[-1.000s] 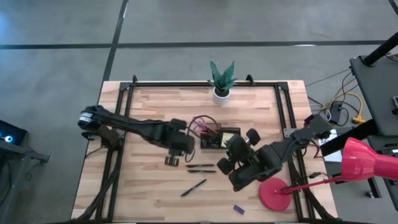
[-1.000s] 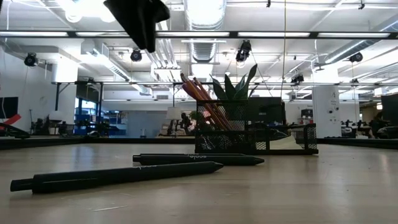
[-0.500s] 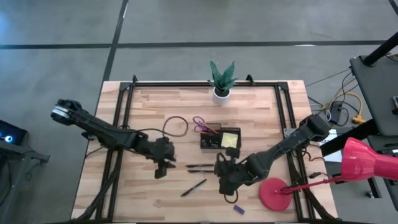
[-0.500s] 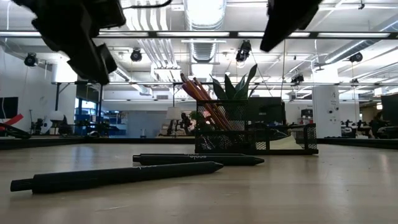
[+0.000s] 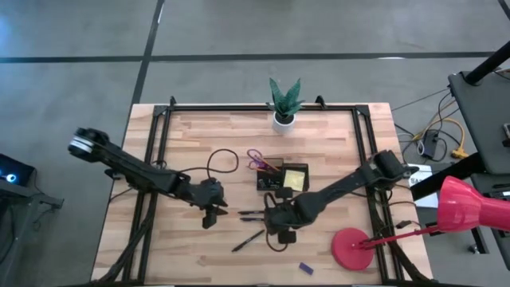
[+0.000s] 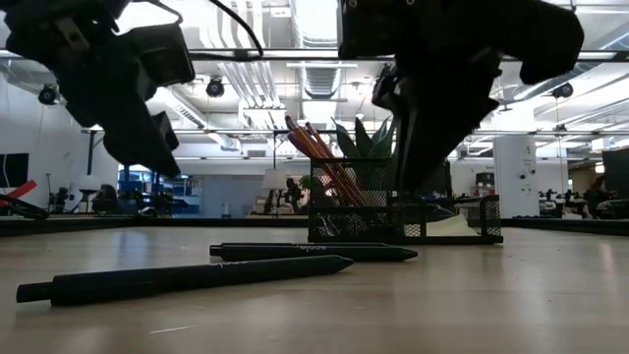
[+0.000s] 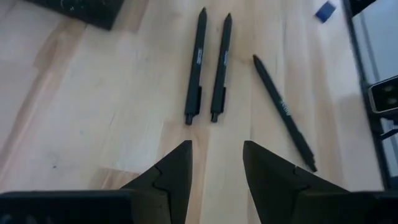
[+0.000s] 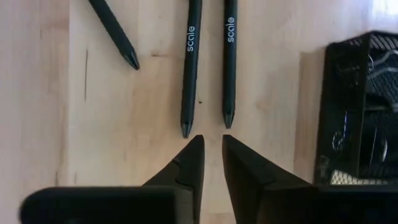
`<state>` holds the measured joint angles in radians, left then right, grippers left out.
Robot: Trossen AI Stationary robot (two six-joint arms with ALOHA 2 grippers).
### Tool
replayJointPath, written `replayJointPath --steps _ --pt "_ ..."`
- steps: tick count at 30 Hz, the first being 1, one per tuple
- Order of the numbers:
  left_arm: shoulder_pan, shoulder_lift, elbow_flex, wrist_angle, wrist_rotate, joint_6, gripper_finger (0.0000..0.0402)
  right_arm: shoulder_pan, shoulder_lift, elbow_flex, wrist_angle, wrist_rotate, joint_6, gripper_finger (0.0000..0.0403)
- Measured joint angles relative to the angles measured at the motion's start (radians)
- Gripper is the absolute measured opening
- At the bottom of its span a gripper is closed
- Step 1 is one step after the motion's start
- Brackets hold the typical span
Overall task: Pick and place office supplies into organizer
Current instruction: Put the top black pen into the black organizer
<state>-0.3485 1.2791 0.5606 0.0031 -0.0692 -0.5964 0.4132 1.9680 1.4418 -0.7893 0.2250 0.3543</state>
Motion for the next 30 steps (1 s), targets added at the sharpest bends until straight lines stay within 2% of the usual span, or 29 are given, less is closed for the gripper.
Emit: replayJointPath --steps 5,9,17,24,30 --pt "0.000 0.063 0.000 0.076 0.000 0.007 0.0128 -0.020 0.026 0.000 0.009 -0.051 -0.033 0.0079" --pt "0.002 0.112 0.001 0.141 0.005 0.008 0.0128 -0.044 0.047 0.000 0.036 -0.055 -0.033 0.0086" --pt "0.002 0.147 0.001 0.145 0.013 0.009 0.0128 -0.088 0.064 -0.013 0.075 -0.054 -0.034 0.0065" --pt "0.004 0.145 0.002 0.147 0.012 0.027 0.0128 -0.100 0.065 -0.061 0.129 -0.104 -0.010 0.0037" --pt "0.010 0.145 0.002 0.147 0.013 0.033 0.0128 -0.103 0.065 -0.066 0.145 -0.096 -0.032 0.0031"
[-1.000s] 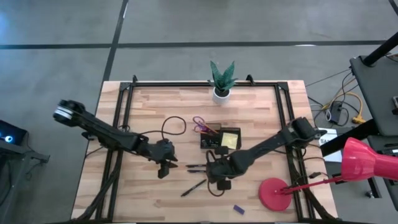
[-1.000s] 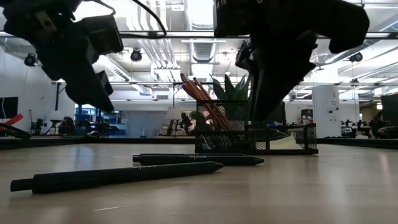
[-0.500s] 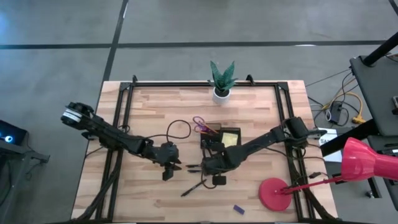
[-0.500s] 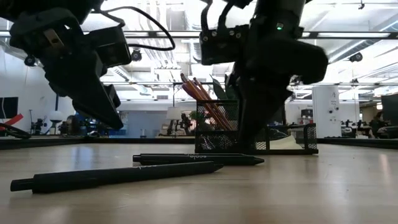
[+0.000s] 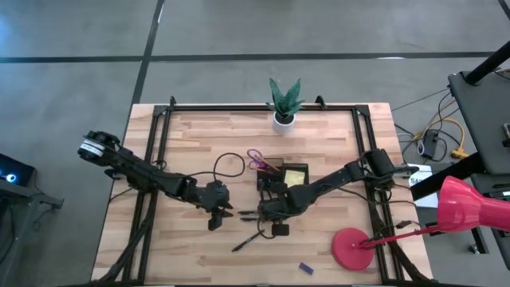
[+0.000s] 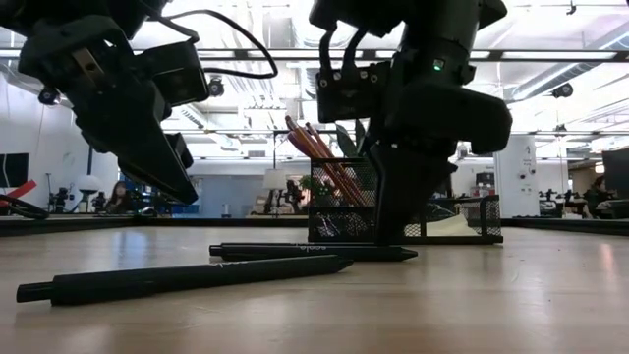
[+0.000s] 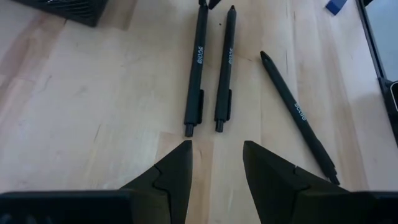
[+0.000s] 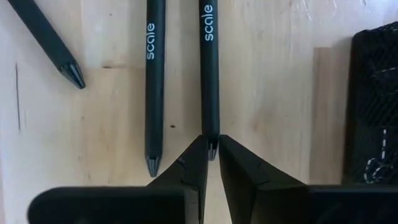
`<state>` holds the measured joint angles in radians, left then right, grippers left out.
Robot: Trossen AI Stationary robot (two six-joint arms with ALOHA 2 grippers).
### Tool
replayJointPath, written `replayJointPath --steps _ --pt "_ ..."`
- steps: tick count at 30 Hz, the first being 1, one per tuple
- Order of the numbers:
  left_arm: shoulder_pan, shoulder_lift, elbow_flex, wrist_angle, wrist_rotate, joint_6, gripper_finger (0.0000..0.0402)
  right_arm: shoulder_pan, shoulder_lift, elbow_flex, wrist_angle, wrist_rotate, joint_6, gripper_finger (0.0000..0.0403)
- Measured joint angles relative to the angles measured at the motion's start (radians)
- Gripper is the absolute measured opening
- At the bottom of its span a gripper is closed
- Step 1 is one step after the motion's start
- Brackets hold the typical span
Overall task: Pick and place office supplies into organizer
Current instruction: Put the top black pen into the black organizer
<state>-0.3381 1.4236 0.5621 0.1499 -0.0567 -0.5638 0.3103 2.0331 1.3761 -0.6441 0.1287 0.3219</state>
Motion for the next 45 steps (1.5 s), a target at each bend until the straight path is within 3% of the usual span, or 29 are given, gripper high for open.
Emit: replayJointPath --steps 16,26,36,45 --pt "0.005 -0.001 0.000 0.007 0.001 0.011 0.0128 -0.001 -0.004 -0.053 0.081 0.005 -0.004 0.0031" --pt "0.014 0.000 0.002 0.095 -0.003 0.290 0.0128 -0.003 -0.004 -0.054 0.083 0.004 0.000 0.0031" --pt "0.025 0.159 0.038 0.116 -0.004 0.292 0.0128 -0.003 -0.002 -0.050 0.082 0.002 0.037 0.0031" --pt "0.025 0.194 0.060 0.130 -0.106 0.308 0.0128 -0.003 0.000 -0.047 0.079 0.002 0.037 0.0031"
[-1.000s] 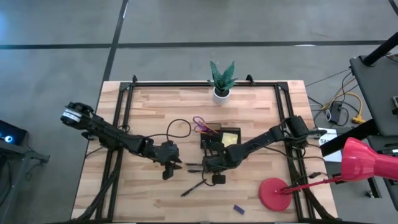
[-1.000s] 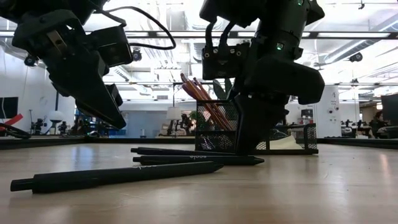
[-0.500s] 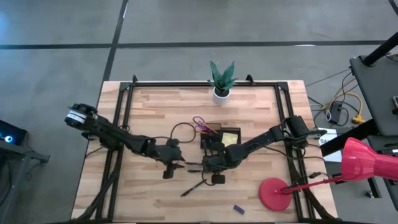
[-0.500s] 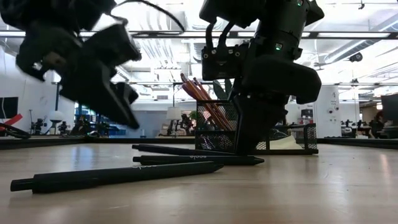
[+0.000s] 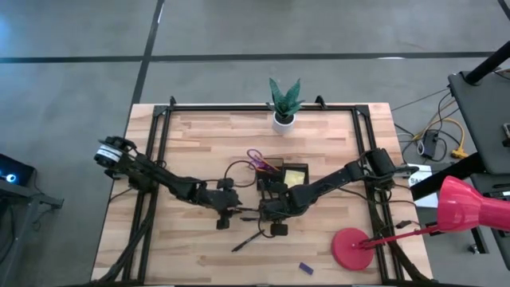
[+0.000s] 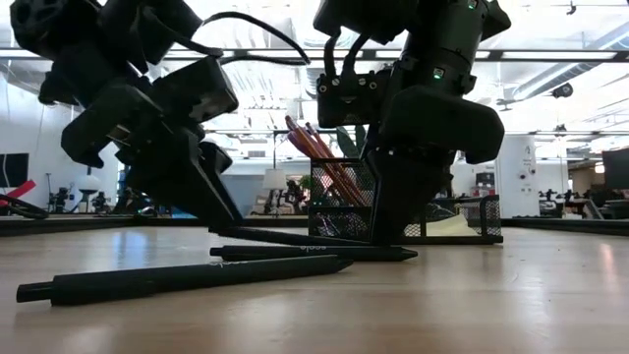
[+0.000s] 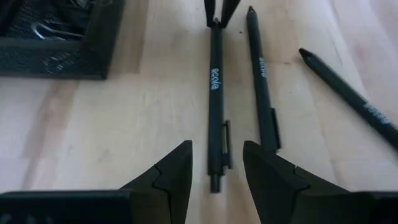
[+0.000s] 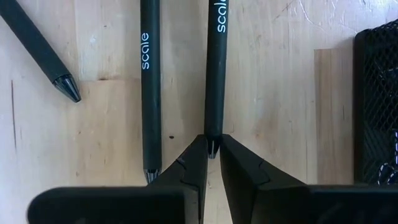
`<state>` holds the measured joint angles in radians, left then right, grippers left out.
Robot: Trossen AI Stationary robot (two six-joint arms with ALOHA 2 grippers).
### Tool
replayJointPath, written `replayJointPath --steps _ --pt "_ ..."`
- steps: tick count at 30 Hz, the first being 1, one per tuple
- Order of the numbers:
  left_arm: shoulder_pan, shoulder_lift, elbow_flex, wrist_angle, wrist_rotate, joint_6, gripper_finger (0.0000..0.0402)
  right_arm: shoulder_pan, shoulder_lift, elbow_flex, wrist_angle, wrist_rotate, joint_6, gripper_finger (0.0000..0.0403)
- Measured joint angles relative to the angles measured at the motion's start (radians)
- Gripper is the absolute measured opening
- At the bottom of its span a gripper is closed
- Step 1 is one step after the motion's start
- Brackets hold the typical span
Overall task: Pick and place office supplies into organizer
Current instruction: Put the top black pen into the black organizer
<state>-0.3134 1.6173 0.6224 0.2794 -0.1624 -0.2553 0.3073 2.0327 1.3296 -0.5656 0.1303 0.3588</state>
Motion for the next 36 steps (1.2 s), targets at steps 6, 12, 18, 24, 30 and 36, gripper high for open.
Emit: replayJointPath --steps 6,12,18,24,30,36 --pt "0.000 0.015 0.000 -0.002 0.000 0.054 0.0128 0.000 0.000 0.000 0.000 0.000 0.000 0.0031" --pt "0.000 0.049 0.000 0.015 0.033 0.057 0.0128 0.000 0.000 0.002 -0.002 0.000 -0.003 0.0031" --pt "0.009 0.071 0.027 0.029 0.026 0.084 0.0123 0.000 0.000 0.003 -0.002 0.000 0.000 0.0031" --pt "0.013 0.115 0.061 0.028 0.028 0.132 0.0073 0.000 0.000 0.003 -0.002 0.000 0.001 0.0031" --pt "0.015 0.115 0.065 0.019 0.030 0.136 0.0032 0.001 0.000 0.011 -0.010 -0.004 0.025 0.0031" --pt "0.025 0.056 0.107 -0.143 0.032 0.229 0.0032 0.027 -0.048 0.061 -0.045 0.161 0.139 0.0031"
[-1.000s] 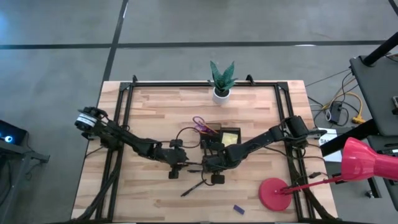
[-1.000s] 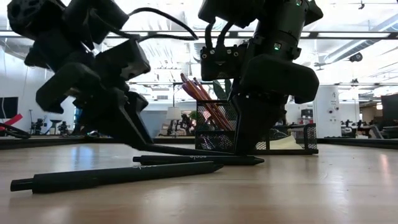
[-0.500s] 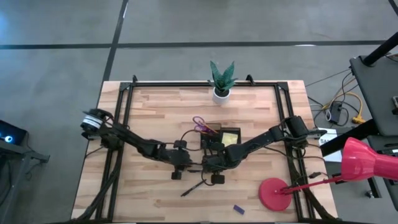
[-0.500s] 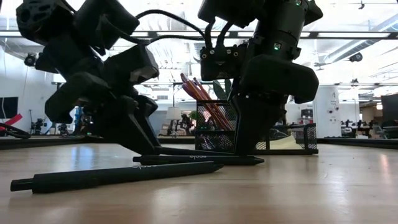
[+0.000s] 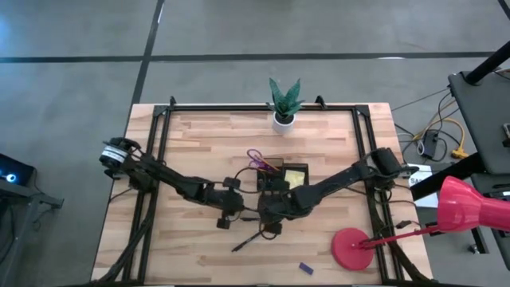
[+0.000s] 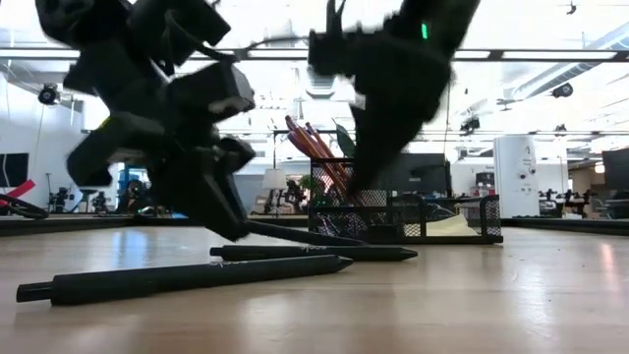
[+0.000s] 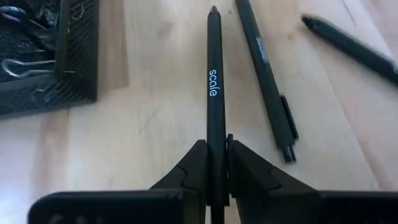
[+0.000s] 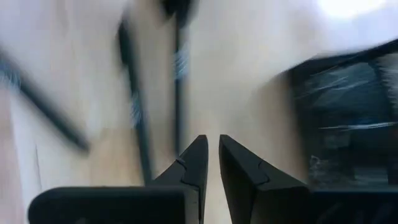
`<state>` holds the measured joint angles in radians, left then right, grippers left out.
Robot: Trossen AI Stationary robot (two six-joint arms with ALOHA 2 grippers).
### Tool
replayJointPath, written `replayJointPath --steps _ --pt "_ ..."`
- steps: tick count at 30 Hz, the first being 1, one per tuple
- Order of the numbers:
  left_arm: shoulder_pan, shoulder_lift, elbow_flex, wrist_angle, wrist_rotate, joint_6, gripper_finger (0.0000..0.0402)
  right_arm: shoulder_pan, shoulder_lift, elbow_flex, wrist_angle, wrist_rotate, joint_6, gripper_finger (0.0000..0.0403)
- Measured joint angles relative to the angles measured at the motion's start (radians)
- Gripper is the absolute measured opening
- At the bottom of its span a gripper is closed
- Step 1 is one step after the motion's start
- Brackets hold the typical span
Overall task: Pick and place office supplies into organizer
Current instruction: Put the top black pen into the black organizer
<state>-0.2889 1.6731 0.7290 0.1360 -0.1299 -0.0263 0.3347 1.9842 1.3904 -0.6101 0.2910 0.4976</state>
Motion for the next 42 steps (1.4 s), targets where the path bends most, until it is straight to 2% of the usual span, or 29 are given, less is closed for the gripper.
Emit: replayJointPath --steps 3,7,9,11,14,17,23,29,40,42 --pt "0.000 -0.052 0.053 -0.151 -0.030 0.079 0.0032 0.039 -0.053 0.046 -0.125 0.255 0.131 0.0031" --pt "0.004 -0.155 0.159 -0.405 -0.136 0.228 0.0032 0.100 -0.115 0.134 -0.398 0.618 0.467 0.0031" --pt "0.010 -0.202 0.225 -0.527 -0.211 0.345 0.0032 0.123 -0.138 0.192 -0.560 0.729 0.671 0.0031" --pt "0.024 -0.235 0.301 -0.609 -0.285 0.487 0.0032 0.139 -0.147 0.242 -0.712 0.789 0.830 0.0031" --pt "0.066 -0.245 0.408 -0.710 -0.383 0.697 0.0032 0.150 -0.152 0.284 -0.816 0.808 0.899 0.0031" --pt "0.122 -0.229 0.508 -0.767 -0.453 0.866 0.0032 0.159 -0.158 0.309 -0.827 0.809 0.856 0.0031" --pt "0.208 -0.125 0.668 -0.846 -0.499 1.081 0.0032 0.170 -0.152 0.340 -0.826 0.808 0.842 0.0031" --pt "0.218 -0.004 0.745 -0.959 -0.504 1.203 0.0032 0.201 -0.170 0.355 -0.831 0.811 0.862 0.0031" --pt "0.216 0.135 0.788 -0.891 -0.505 1.264 0.0033 0.251 -0.197 0.389 -0.857 0.868 0.938 0.0031" --pt "0.210 0.147 0.788 -0.859 -0.502 1.259 0.0046 0.251 -0.197 0.388 -0.856 0.868 0.936 0.0031"
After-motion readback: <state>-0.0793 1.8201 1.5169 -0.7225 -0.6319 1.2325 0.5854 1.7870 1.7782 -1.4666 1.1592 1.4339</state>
